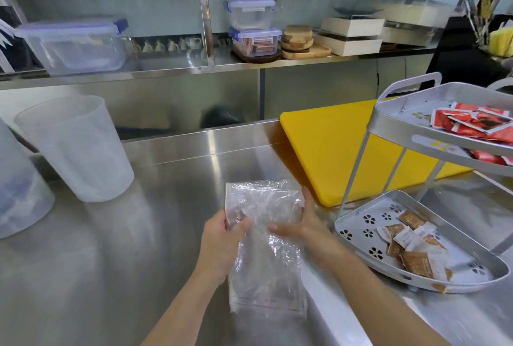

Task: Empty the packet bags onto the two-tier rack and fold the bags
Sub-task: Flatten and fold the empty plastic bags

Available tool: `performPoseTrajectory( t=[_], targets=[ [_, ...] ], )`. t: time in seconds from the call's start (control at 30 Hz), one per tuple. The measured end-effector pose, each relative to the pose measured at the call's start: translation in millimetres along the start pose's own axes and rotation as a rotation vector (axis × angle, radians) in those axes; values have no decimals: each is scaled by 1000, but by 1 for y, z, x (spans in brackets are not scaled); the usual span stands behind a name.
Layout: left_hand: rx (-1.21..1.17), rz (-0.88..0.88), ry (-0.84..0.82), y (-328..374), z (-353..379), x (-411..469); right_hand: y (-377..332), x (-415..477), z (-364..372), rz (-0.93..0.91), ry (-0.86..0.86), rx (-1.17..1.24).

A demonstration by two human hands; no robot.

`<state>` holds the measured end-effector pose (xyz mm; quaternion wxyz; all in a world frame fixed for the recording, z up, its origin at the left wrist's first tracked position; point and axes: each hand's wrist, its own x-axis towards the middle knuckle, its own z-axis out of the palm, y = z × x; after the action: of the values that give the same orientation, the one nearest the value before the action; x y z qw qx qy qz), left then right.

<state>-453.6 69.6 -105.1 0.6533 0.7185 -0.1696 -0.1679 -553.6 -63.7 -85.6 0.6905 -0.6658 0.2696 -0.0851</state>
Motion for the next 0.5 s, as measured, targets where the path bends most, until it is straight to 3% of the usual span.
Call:
performPoseTrajectory(
  t=[0.13,0.23,0.3,0.43,0.5],
  targets=[
    [-211,-78,-67,3,-11,-4,7,-3,-11,84,-227,190],
    [-322,-133,-114,4,-15,-7,12,-7,-13,115,-223,268],
    [-287,-152,-170,6,-17,-9,12,-9,-13,103,-163,245],
    [-122,-287,-520,7,-25,-19,9,-11,-17,65,-106,158],
    [-51,-283,-535,5,-28,-21,10,-13,-20,63,-105,105]
  ],
)
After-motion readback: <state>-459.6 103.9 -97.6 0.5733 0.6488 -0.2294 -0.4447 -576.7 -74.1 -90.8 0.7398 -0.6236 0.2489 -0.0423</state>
